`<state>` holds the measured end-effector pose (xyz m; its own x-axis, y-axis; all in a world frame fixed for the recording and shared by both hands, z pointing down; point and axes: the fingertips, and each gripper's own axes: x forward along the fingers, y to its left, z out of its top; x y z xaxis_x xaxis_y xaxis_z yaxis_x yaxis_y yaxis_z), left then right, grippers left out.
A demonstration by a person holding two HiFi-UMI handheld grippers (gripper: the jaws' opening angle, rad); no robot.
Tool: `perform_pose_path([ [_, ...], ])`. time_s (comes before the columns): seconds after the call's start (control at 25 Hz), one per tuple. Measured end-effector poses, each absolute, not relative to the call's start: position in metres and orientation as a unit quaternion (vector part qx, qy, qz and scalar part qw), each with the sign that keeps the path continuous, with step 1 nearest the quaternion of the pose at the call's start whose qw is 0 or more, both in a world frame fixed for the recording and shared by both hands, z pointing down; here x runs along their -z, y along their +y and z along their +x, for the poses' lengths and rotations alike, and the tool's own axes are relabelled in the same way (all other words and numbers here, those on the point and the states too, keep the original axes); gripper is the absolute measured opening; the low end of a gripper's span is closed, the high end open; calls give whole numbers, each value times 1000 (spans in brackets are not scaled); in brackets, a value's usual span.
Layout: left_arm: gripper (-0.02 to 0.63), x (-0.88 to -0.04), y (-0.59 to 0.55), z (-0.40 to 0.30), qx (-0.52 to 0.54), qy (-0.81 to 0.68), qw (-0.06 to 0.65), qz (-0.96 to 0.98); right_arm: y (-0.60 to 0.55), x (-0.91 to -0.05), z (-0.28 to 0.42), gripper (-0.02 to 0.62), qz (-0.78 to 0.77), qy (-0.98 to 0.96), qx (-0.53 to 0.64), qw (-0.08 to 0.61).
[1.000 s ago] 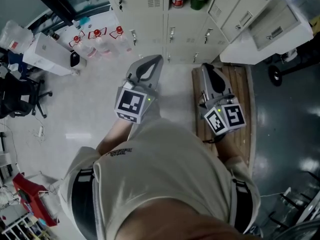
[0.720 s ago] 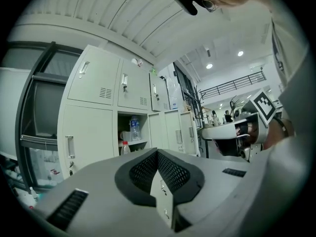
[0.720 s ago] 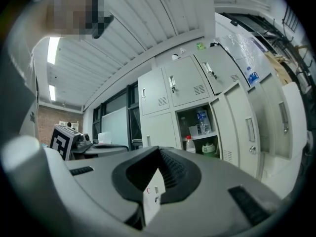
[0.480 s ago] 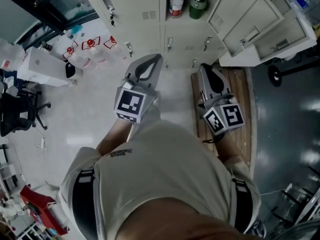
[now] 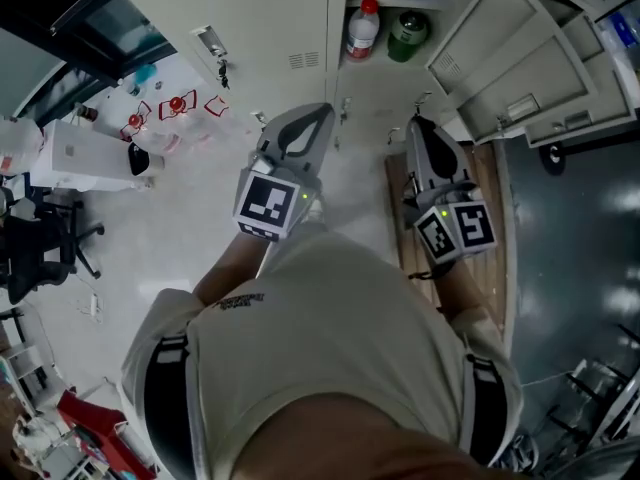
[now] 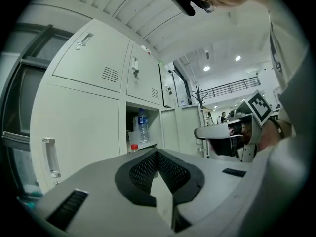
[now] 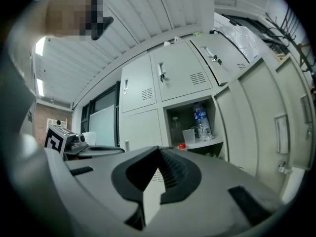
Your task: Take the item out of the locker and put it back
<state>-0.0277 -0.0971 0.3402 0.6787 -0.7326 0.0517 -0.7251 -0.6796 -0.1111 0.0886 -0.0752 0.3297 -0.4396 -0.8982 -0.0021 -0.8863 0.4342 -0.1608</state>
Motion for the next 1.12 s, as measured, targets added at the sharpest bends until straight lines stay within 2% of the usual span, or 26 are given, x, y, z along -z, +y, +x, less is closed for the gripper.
perform_pose_path([
  [0.44, 12, -324, -168, -30, 35, 331, 48, -942, -149, -314, 75, 3, -577, 814, 47, 50],
  [1.12, 12, -318, -189, -19, 20, 329, 41, -943, -167, -318, 69, 3, -559, 826, 57, 45],
])
